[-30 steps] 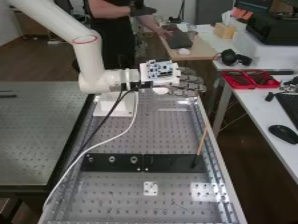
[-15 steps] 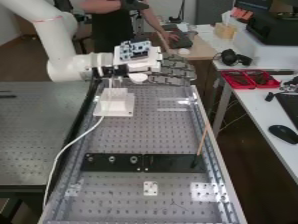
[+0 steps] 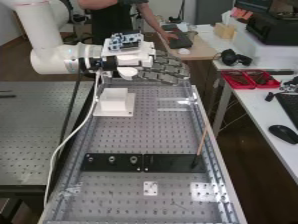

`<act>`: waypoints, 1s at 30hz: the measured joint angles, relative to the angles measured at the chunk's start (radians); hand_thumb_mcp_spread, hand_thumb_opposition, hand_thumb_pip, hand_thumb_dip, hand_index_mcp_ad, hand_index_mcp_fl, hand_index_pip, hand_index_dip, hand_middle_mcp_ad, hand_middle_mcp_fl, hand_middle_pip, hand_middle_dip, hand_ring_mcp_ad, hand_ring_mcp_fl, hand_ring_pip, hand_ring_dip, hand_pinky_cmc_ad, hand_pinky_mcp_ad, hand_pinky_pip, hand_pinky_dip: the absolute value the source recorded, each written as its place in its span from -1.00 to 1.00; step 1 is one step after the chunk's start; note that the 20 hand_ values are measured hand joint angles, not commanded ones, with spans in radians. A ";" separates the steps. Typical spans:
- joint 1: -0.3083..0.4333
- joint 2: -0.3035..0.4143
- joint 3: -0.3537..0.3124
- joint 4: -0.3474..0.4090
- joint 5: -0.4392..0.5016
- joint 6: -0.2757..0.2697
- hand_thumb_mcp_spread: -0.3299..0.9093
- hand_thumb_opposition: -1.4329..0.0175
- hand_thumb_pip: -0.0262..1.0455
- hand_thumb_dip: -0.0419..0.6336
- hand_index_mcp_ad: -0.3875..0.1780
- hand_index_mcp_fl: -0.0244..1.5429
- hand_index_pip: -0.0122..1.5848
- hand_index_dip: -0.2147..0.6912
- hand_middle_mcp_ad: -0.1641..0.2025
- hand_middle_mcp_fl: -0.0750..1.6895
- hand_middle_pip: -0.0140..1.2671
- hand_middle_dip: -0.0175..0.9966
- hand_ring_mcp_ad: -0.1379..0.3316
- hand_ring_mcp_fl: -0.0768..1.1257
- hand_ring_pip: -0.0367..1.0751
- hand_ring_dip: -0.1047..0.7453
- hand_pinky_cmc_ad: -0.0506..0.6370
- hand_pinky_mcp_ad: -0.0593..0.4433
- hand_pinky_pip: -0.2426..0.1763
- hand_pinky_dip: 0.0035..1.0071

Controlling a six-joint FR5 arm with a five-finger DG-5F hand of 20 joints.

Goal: Grab the drill bit and place it in the clear container

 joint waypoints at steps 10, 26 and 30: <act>-0.036 0.041 0.052 -0.081 -0.028 -0.062 0.07 -0.05 0.21 -0.27 0.00 -0.58 -0.69 -0.22 0.30 -0.74 -0.80 -0.61 0.37 -0.86 -0.78 -0.59 -0.02 -0.30 -0.21 -0.40; -0.051 0.110 0.056 -0.157 -0.003 -0.134 0.05 -0.05 0.17 -0.27 0.11 -0.53 -0.86 -0.08 0.31 -0.74 -0.80 -0.61 0.38 -0.86 -0.78 -0.59 -0.02 -0.30 -0.21 -0.29; -0.054 0.118 0.062 -0.186 -0.008 -0.150 0.04 -0.03 0.17 -0.27 0.12 -0.53 -0.86 -0.05 0.31 -0.74 -0.80 -0.61 0.38 -0.86 -0.77 -0.59 -0.01 -0.30 -0.21 -0.28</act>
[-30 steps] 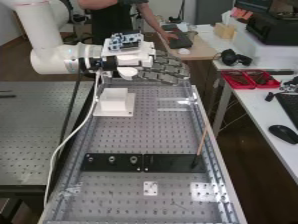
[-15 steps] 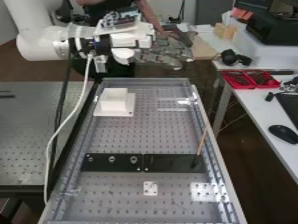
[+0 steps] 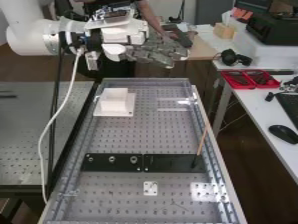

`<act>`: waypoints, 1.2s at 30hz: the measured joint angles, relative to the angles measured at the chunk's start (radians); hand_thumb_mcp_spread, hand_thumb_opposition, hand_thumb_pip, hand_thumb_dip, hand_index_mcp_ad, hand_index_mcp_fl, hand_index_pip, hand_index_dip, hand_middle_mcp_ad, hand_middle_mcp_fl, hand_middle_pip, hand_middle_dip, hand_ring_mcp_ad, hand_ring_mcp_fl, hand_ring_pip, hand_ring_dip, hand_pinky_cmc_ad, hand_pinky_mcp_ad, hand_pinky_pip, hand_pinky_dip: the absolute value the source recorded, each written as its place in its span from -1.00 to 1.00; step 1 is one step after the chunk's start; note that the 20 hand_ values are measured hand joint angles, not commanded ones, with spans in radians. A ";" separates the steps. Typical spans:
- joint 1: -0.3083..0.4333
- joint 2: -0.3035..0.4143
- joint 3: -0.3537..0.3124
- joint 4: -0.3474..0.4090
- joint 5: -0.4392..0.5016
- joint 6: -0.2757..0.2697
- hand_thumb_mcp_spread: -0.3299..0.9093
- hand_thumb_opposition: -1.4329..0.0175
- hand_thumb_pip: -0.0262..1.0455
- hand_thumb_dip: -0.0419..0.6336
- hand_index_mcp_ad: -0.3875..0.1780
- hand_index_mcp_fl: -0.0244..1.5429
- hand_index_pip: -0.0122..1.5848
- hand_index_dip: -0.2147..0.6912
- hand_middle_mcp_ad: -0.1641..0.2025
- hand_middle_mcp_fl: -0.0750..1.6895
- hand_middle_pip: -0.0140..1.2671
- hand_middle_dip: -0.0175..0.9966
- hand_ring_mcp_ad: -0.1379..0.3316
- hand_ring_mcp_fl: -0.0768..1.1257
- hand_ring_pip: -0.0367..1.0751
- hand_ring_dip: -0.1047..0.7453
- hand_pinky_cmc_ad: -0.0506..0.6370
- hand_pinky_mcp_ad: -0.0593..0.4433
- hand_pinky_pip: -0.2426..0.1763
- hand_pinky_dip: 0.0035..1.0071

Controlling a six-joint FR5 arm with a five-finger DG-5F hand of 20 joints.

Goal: Grab the drill bit and place it in the clear container

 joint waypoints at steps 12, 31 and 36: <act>-0.023 0.016 0.076 -0.165 -0.052 -0.033 0.05 -0.03 0.14 -0.32 0.16 -0.53 -0.88 0.00 0.31 -0.74 -0.80 -0.61 0.38 -0.86 -0.78 -0.59 -0.01 -0.29 -0.21 -0.27; -0.068 0.048 0.181 -0.316 -0.109 -0.090 0.02 -0.03 0.14 -0.32 0.15 -0.53 -0.88 0.00 0.30 -0.71 -0.80 -0.61 0.38 -0.86 -0.77 -0.59 -0.01 -0.30 -0.21 -0.25; -0.061 0.061 0.172 -0.303 -0.090 -0.098 0.02 -0.03 0.11 -0.31 0.14 -0.53 -0.87 0.01 0.30 -0.71 -0.80 -0.61 0.38 -0.86 -0.77 -0.59 -0.01 -0.30 -0.21 -0.25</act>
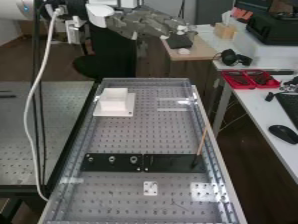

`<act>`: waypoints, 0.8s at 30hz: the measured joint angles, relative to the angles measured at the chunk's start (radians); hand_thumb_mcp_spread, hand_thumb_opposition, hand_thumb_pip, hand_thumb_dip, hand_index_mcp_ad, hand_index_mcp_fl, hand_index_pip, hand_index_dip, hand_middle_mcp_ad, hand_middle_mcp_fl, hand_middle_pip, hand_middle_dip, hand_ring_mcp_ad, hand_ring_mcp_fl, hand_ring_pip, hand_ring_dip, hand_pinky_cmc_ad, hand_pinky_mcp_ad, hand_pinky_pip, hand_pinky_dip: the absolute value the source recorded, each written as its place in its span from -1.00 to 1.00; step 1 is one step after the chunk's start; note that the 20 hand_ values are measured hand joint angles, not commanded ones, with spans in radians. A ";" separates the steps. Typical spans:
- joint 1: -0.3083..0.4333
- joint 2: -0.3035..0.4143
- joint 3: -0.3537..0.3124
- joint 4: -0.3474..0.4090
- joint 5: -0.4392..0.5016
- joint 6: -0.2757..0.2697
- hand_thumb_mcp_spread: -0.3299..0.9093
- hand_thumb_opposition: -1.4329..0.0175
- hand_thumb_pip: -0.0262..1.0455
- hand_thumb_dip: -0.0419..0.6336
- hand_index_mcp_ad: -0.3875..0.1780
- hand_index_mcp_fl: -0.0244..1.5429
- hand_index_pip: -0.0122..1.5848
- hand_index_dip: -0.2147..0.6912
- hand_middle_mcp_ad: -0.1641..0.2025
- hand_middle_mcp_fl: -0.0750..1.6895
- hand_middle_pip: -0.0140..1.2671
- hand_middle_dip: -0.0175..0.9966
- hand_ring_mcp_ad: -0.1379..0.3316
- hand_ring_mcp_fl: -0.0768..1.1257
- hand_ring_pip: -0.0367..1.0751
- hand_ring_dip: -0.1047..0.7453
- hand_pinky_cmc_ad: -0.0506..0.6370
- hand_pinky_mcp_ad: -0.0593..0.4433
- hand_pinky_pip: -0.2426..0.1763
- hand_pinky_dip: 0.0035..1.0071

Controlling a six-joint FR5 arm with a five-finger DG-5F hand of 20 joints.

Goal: Grab the drill bit and place it in the clear container

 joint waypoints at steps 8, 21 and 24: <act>0.025 0.019 -0.031 0.004 0.039 0.007 -0.03 -0.01 0.02 -0.43 0.17 -0.53 -0.88 0.10 0.31 -0.71 -0.80 -0.61 0.38 -0.85 -0.77 -0.59 -0.02 -0.28 -0.21 -0.21; 0.036 0.004 -0.016 -0.033 0.072 -0.049 -0.03 0.01 -0.15 -0.61 0.27 -0.47 -0.88 0.15 0.30 -0.65 -0.79 -0.61 0.38 -0.85 -0.75 -0.59 -0.02 -0.27 -0.21 -0.13; 0.036 -0.005 -0.005 -0.042 0.081 -0.055 -0.03 0.01 -0.22 -0.63 0.28 -0.43 -0.88 0.17 0.30 -0.62 -0.79 -0.61 0.38 -0.81 -0.77 -0.59 -0.02 -0.27 -0.20 -0.12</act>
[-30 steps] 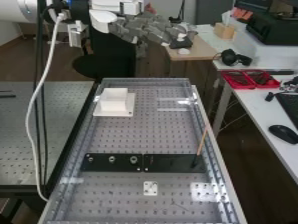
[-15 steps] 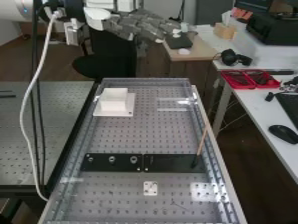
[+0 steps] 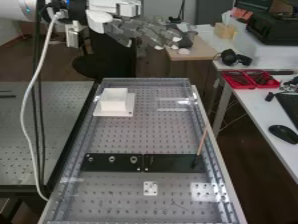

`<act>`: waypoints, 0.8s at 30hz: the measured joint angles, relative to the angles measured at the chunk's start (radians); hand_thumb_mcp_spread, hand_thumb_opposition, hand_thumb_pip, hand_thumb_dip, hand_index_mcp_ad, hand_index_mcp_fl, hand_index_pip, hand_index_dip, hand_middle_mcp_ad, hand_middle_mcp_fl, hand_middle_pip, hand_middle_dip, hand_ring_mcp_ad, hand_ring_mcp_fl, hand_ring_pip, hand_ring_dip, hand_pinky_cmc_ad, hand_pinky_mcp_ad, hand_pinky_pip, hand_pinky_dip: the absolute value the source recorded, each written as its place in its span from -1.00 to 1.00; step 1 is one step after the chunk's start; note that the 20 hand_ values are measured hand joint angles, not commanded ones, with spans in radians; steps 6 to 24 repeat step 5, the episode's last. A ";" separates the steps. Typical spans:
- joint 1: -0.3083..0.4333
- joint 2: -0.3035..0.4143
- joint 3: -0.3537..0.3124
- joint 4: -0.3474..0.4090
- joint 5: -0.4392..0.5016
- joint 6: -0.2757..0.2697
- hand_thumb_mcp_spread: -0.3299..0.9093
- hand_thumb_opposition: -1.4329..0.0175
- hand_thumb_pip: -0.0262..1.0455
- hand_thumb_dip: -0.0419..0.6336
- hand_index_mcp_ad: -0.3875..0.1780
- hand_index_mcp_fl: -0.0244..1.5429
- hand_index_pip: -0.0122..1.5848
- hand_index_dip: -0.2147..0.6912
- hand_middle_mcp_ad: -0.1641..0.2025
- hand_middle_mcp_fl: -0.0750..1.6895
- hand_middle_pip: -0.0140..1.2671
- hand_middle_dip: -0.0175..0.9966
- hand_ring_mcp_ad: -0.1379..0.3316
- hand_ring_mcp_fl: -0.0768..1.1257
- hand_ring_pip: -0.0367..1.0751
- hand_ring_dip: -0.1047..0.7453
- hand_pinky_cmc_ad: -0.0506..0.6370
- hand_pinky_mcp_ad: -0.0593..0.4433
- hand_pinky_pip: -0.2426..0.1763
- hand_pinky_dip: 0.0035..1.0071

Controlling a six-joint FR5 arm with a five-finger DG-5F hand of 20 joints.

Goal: Grab the drill bit and place it in the clear container

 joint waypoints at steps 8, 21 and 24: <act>-0.002 -0.008 0.008 -0.007 0.003 -0.005 -0.03 0.00 -0.22 -0.70 0.28 -0.39 -0.88 0.19 0.30 -0.62 -0.79 -0.61 0.36 -0.81 -0.74 -0.59 -0.02 -0.24 -0.20 -0.09; -0.002 -0.008 0.008 -0.007 0.003 -0.005 -0.03 0.00 -0.22 -0.70 0.28 -0.39 -0.88 0.19 0.30 -0.62 -0.79 -0.61 0.36 -0.81 -0.74 -0.59 -0.02 -0.24 -0.20 -0.09; -0.002 -0.008 0.008 -0.007 0.003 -0.005 -0.03 0.00 -0.22 -0.70 0.28 -0.39 -0.88 0.19 0.30 -0.62 -0.79 -0.61 0.36 -0.81 -0.74 -0.59 -0.02 -0.24 -0.20 -0.09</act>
